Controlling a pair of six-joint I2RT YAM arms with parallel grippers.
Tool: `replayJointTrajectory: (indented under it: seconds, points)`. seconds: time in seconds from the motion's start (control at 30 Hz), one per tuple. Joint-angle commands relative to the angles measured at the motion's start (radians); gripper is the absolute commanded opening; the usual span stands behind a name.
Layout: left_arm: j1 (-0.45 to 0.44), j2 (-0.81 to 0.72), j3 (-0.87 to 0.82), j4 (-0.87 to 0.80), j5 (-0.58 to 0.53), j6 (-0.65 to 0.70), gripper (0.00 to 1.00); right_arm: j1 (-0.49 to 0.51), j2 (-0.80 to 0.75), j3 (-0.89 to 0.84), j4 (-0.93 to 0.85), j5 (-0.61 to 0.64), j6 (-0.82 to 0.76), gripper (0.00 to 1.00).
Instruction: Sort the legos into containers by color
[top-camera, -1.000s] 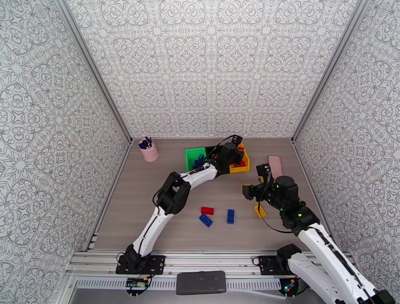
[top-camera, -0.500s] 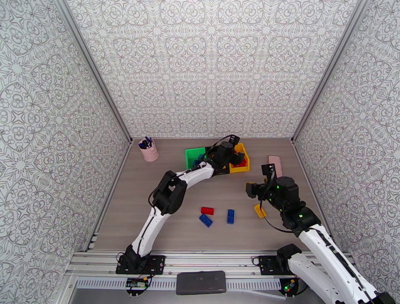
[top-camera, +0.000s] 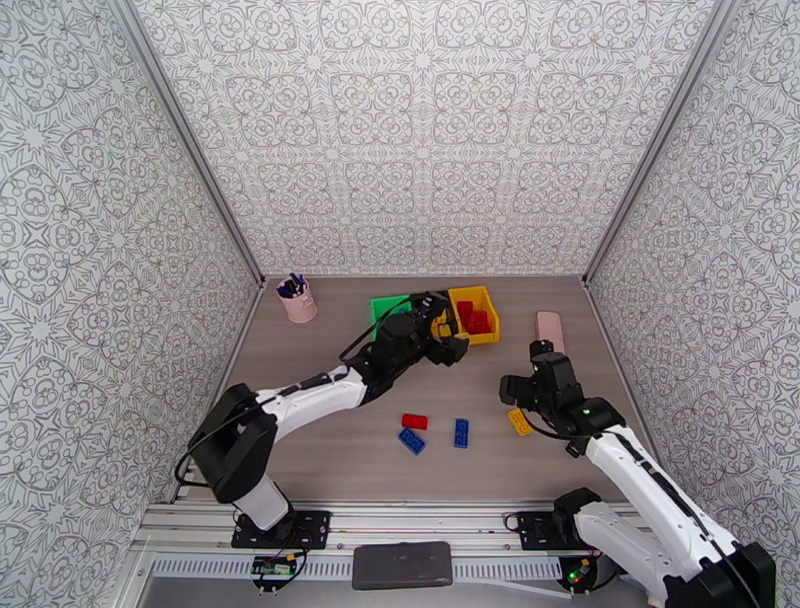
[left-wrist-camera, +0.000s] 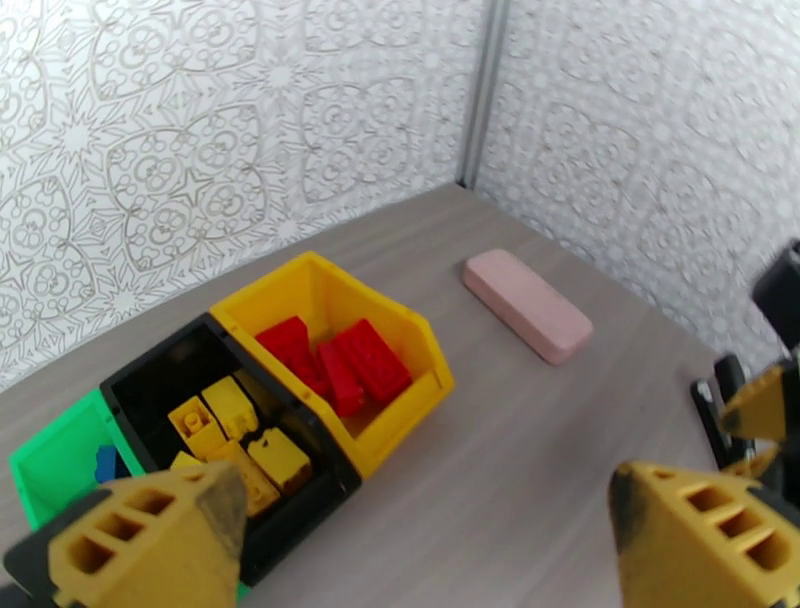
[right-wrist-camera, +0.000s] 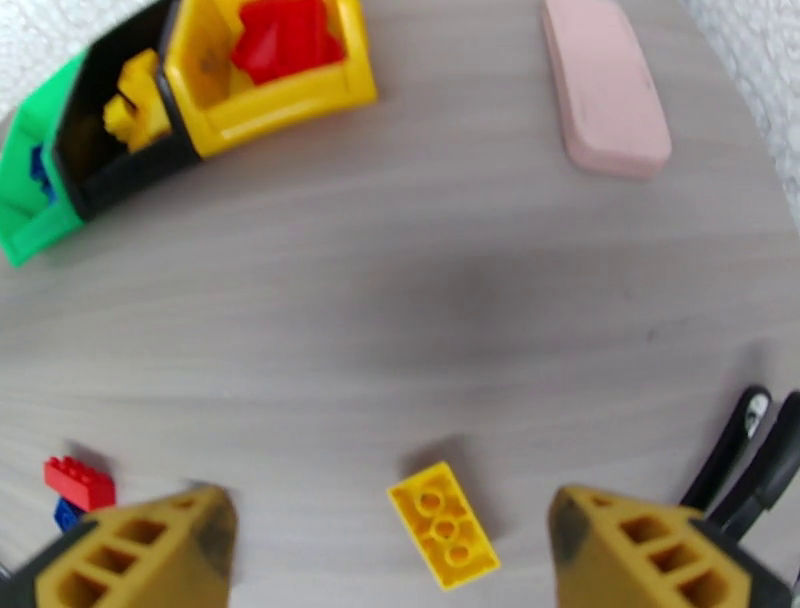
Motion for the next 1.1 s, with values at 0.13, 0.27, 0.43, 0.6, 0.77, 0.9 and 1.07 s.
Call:
replayJointTrajectory:
  seconds: [0.13, 0.27, 0.43, 0.6, 0.77, 0.9, 1.07]
  points:
    - [-0.009, -0.179, -0.177, -0.008, 0.319, 0.149, 1.00, -0.005, 0.199, 0.049, -0.086, -0.072, 0.068, 0.89]
    - [0.001, -0.208, -0.195, -0.063, 0.475, 0.172, 1.00, -0.005, 0.288, 0.063, -0.088, -0.093, 0.056, 0.90]
    - [0.003, -0.217, -0.194, -0.099, 0.596, 0.181, 1.00, -0.005, 0.380, 0.071, -0.093, -0.130, 0.023, 0.89]
    - [0.005, -0.212, -0.195, -0.123, 0.633, 0.232, 1.00, -0.006, 0.432, 0.085, -0.113, -0.144, 0.004, 0.85]
    - [0.011, -0.214, -0.188, -0.128, 0.637, 0.237, 1.00, -0.005, 0.442, 0.083, -0.125, -0.163, -0.009, 0.77]
    - [0.020, -0.211, -0.192, -0.113, 0.628, 0.206, 1.00, -0.005, 0.457, 0.082, -0.127, -0.149, -0.010, 0.63]
    - [0.023, -0.218, -0.198, -0.112, 0.624, 0.200, 1.00, -0.006, 0.483, 0.091, -0.121, -0.144, -0.010, 0.48]
